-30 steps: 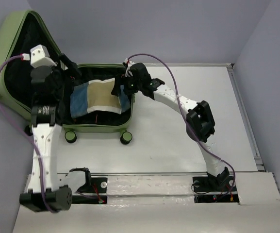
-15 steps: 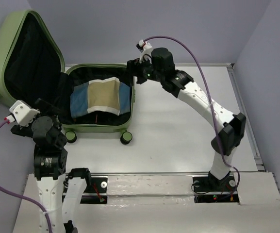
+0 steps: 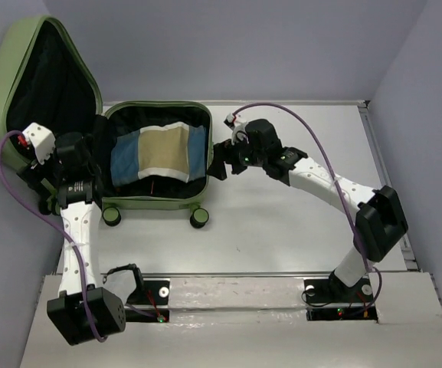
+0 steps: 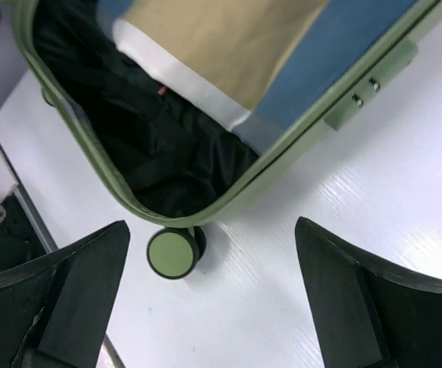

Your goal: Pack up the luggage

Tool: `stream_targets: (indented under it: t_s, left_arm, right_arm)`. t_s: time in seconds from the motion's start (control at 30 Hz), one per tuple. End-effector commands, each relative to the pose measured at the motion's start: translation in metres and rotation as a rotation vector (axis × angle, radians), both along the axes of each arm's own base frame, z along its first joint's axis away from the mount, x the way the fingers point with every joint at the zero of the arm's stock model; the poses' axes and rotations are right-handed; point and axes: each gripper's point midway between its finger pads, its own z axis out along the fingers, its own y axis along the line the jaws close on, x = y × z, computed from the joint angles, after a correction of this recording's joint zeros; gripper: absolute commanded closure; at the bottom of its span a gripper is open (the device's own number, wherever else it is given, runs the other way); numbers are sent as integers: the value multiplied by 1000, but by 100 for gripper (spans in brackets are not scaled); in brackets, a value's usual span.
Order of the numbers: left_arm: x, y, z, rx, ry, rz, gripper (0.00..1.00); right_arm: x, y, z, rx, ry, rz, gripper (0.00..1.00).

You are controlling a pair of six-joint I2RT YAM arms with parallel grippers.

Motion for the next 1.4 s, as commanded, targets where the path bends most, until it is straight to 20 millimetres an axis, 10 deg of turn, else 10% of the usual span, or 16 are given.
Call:
stream_targets:
  t_s: [0.0,0.13,0.2,0.37,0.6,0.97,1.2,1.27,1.3,1.37]
  left_arm:
    - [9,6,58,58,-181,25,6]
    - [18,2,58,59,-184,-8,34]
    - [20,-2,57,66,-188,-23,64]
    - [23,-13,46,65,-173,-78,94]
    - [32,-44,48,74,-199,-195,94]
    - [26,-249,16,28,-182,-807,94]
    - [-2,-399,27,-58,-176,-1234,94]
    - [-10,-430,49,-97,-207,-1328,73]
    - [-18,-443,58,-100,-217,-1382,34]
    - [-27,-472,87,-154,-269,-1512,8]
  right_arm:
    - [23,10,-15,24,-14,-36,5]
    - [48,17,-43,4,50,-138,9]
    - [60,17,-62,-19,84,-204,14]
    - [69,30,-89,-27,154,-205,30]
    - [65,36,-119,-31,228,-198,93]
    - [60,25,-107,-19,193,-221,93]
    - [68,-43,-100,-65,143,-337,93]
    - [73,-82,-102,-67,155,-392,93]
    - [73,-93,-102,-67,158,-396,93]
    - [76,-125,-106,-84,175,-440,93]
